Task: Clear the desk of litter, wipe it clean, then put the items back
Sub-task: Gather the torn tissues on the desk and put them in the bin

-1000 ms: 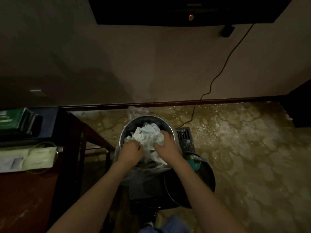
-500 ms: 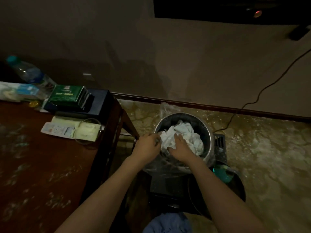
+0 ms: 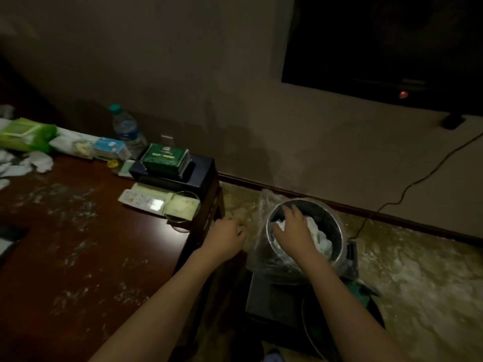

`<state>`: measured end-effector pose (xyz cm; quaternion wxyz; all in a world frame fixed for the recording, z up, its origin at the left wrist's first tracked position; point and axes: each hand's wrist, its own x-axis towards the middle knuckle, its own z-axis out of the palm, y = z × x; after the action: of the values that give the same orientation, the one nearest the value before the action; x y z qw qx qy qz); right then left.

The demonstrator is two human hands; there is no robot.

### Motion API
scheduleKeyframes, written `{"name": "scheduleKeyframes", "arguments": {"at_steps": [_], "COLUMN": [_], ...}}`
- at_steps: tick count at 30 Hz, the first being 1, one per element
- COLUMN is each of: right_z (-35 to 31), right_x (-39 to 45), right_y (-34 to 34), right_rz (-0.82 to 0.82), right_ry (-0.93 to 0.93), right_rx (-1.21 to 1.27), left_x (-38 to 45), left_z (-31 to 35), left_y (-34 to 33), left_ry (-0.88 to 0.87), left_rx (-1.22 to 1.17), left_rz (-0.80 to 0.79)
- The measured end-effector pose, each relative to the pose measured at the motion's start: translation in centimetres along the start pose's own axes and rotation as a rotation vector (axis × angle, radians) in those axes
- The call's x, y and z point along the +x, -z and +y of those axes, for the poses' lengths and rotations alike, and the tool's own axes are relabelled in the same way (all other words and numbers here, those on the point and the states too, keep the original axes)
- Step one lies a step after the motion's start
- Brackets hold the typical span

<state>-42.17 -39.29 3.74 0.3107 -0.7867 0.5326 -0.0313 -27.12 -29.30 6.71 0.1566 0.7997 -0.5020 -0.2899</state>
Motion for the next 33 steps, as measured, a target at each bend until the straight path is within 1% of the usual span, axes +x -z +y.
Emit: {"name": "scheduleKeyframes", "arguments": {"at_steps": [4,7,11,15,18,22,26,28,33], "right_z": [-9.2,-17.1,-26.5,-33.0,-36.3,-41.3,-46.4,-48.5,-52.5], "right_x": [-3.1,-6.6,-11.5,-16.3,-19.2,-20.5,-20.3,-19.6,-15.8], "right_y": [-2.4,-5.2,-11.1,-17.6,-20.7,-23.3,-25.7,-27.1,-32.0], "right_rz": [-0.006,-0.035,-0.107,-0.186,-0.252,-0.266,-0.249,-0.248,-0.327], "right_ry": [0.188,0.354,0.523,0.646,0.711,0.807,0.877,0.866,0.812], "right_rx": [-0.049,-0.047,-0.064,-0.064,-0.076,-0.108,-0.121,-0.099,-0.078], "left_x": [-5.0,-10.1,-17.3,-23.6,-27.5,-30.9,-32.3,-32.1,-29.0], "left_z": [-5.0,-10.4,-18.6,-26.0,-30.1,-34.2,-37.8,-39.7,-45.4], "left_y": [5.3,9.5,13.9,17.3,19.2,20.9,22.6,23.5,26.6], "left_ry": [0.050,0.104,0.223,0.327,0.412,0.493,0.566,0.590,0.606], "left_rx": [-0.018,-0.019,0.009,-0.017,-0.050,-0.099,-0.094,-0.097,-0.101], "left_rz": [0.089,0.209,0.327,0.416,0.454,0.494,0.521,0.511,0.515]}}
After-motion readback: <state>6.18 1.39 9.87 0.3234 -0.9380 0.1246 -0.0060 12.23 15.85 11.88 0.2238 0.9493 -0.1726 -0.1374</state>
